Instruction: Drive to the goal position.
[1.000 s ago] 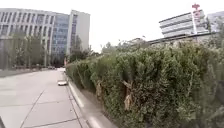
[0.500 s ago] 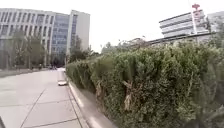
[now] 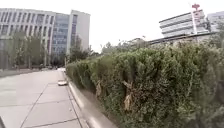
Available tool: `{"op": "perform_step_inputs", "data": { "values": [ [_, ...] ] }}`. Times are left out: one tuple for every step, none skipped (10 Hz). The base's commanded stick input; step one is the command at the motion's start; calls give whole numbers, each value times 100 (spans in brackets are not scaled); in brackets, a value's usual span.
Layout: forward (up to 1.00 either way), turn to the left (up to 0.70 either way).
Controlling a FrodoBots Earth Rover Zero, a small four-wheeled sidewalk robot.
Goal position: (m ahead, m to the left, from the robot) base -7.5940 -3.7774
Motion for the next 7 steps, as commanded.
{"op": "perform_step_inputs", "data": {
  "values": [
    [5,0],
    [5,0],
    [5,0],
    [5,0],
    [5,0],
    [5,0],
    [5,0]
  ]
}}
